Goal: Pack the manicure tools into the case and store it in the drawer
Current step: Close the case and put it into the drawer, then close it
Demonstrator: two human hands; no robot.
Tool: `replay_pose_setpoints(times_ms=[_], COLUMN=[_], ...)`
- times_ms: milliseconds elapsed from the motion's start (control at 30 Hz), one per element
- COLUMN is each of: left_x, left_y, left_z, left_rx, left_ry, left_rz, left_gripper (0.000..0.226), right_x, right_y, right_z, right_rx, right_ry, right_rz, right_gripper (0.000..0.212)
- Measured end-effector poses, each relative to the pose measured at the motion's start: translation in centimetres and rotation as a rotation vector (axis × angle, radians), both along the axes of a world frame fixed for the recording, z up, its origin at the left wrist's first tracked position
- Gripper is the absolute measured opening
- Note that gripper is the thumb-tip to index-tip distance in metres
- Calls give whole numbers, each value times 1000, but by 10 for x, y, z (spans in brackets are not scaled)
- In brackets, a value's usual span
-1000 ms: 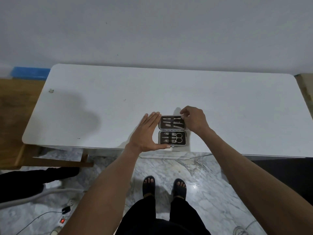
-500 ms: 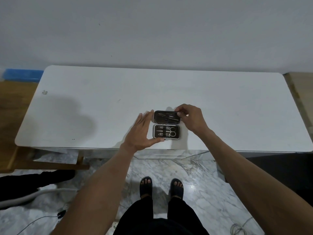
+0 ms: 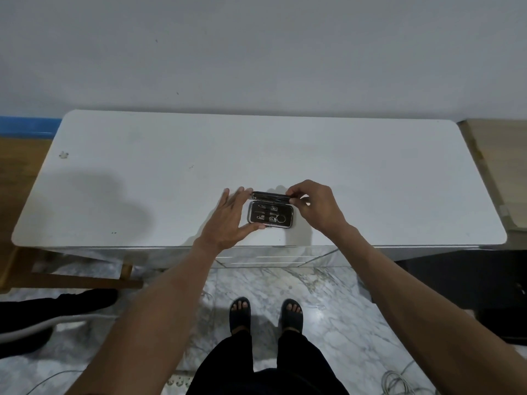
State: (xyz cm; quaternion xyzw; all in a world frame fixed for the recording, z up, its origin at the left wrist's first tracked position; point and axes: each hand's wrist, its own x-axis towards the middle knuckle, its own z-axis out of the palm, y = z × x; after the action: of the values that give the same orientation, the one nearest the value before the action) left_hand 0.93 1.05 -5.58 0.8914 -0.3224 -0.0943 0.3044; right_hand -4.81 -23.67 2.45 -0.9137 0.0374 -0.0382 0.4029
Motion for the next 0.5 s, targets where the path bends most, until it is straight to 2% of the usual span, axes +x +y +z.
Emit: replay_pose_setpoints(times_ms=[167, 300, 500], left_x=[-2, -1, 0], left_y=[1, 2, 2], left_z=[1, -8, -19], left_rx=[-3, 41, 36], left_ry=[-27, -187, -298], left_rz=[-13, -99, -97], left_gripper=[95, 88, 77], right_x=[-15, -26, -34], right_y=[5, 10, 17], right_z=[-4, -8, -27], right_rx=[-126, -193, -179], right_ry=[-15, 16, 35], right_rz=[64, 96, 25], right_gripper=[22, 21, 16])
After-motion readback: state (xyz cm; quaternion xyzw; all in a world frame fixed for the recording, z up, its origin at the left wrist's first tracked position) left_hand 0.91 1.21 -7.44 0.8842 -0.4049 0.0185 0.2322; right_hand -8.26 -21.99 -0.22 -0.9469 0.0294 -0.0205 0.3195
